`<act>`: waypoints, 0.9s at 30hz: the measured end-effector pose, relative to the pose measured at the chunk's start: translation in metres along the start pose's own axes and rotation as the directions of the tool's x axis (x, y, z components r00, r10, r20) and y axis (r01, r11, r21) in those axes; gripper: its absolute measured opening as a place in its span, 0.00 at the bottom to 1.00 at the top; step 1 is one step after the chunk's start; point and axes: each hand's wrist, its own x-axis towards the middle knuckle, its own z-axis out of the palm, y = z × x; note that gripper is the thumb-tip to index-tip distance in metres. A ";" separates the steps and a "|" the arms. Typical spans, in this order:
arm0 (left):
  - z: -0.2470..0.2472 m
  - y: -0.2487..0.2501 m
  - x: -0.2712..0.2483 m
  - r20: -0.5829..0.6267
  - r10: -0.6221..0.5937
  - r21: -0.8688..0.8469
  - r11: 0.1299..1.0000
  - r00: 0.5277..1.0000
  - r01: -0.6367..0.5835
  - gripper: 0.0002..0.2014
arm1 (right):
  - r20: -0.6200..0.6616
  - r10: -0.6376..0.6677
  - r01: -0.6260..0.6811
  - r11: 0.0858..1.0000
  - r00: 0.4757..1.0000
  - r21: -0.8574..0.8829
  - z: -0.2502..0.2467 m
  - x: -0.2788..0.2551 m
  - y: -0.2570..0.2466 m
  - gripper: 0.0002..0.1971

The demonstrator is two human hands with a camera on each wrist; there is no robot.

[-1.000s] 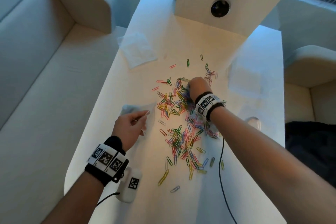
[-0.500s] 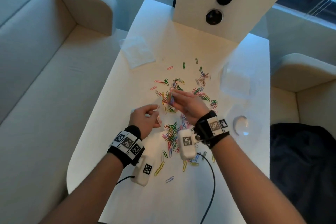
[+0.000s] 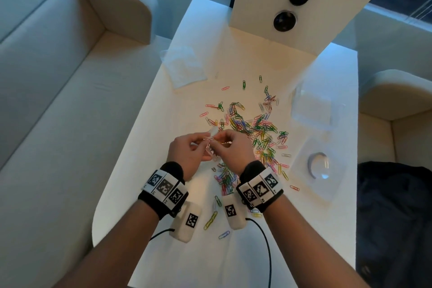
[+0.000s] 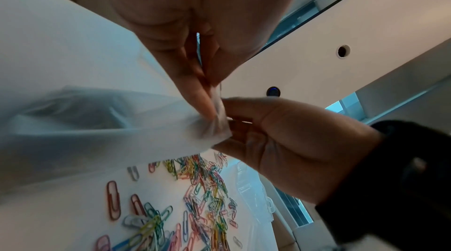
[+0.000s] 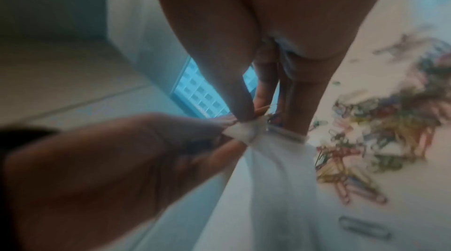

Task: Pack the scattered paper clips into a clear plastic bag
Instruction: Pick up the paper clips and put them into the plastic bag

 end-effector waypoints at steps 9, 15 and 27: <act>-0.017 0.008 0.003 0.017 0.128 0.151 0.980 0.992 -0.129 0.12 | 0.536 -0.054 0.348 0.814 0.842 -0.465 -0.016 0.020 -0.030 0.14; -0.045 0.009 0.015 -0.023 0.067 0.146 0.987 0.997 -0.063 0.13 | 0.292 -0.104 0.190 0.940 0.951 -0.283 -0.054 0.111 -0.033 0.13; -0.046 0.002 0.034 0.009 -0.026 0.088 0.996 1.000 0.025 0.13 | 0.404 0.032 0.367 0.356 0.914 -0.859 0.001 0.255 0.003 0.31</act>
